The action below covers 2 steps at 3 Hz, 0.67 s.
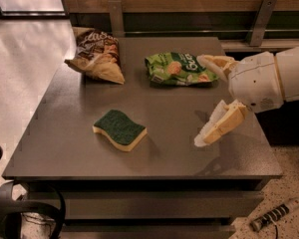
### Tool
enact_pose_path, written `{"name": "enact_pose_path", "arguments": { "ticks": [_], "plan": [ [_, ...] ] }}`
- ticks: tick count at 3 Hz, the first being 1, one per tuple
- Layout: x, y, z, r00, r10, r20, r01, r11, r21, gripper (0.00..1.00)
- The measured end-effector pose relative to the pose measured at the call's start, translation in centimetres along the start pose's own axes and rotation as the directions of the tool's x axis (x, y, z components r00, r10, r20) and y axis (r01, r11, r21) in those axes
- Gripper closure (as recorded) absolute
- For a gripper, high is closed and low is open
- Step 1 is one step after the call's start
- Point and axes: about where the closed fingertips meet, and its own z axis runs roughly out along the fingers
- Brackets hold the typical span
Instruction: Pick sponge
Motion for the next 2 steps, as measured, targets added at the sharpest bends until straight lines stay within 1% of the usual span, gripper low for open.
{"name": "enact_pose_path", "arguments": {
  "ticks": [1,2],
  "plan": [
    [0.8,0.7,1.7,0.999,0.034,0.017,-0.034,0.9994,0.008,0.0],
    [1.8,1.7,4.5,0.996,0.068,0.06,-0.069,0.9974,0.018,0.0]
  ]
}}
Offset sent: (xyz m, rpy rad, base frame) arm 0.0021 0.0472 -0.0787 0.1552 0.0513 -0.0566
